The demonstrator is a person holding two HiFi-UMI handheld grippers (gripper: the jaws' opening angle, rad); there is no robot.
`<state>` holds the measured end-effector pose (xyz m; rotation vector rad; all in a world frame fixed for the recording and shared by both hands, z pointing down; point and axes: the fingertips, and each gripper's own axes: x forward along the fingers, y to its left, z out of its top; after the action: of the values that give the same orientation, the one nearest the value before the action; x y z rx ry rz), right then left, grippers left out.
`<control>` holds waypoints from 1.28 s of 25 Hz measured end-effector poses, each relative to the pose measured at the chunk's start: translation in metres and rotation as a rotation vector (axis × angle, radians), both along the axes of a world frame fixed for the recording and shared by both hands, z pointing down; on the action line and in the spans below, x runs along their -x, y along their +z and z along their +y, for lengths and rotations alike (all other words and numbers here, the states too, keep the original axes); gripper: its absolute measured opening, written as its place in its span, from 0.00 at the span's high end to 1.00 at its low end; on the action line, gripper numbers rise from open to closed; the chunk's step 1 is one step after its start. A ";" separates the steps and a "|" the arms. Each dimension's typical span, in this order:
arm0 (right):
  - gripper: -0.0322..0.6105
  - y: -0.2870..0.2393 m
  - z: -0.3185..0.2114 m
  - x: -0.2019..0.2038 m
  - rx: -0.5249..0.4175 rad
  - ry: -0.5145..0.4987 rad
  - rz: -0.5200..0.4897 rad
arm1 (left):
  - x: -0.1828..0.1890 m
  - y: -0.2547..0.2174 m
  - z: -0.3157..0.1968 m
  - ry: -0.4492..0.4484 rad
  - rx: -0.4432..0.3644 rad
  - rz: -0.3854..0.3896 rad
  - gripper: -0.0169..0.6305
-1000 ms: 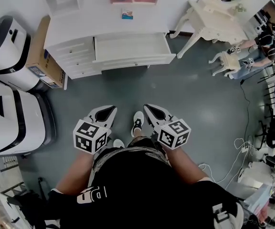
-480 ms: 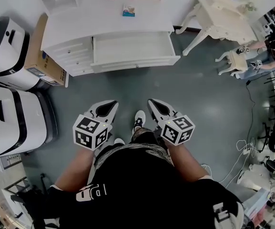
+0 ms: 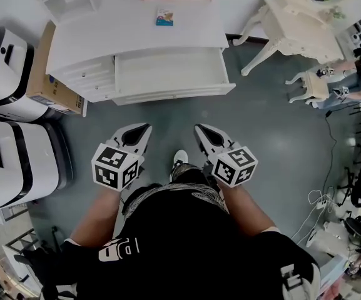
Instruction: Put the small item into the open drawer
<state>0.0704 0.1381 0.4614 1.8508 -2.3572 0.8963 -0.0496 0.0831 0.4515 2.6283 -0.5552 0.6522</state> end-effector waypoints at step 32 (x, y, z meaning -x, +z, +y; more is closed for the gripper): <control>0.94 0.007 -0.108 -0.075 0.004 -0.085 -0.030 | -0.061 -0.008 -0.107 -0.104 -0.031 -0.032 0.95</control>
<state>0.1458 0.0303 0.4686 1.7329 -2.4291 0.9264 0.0113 -0.0238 0.4430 2.6018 -0.7116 0.6586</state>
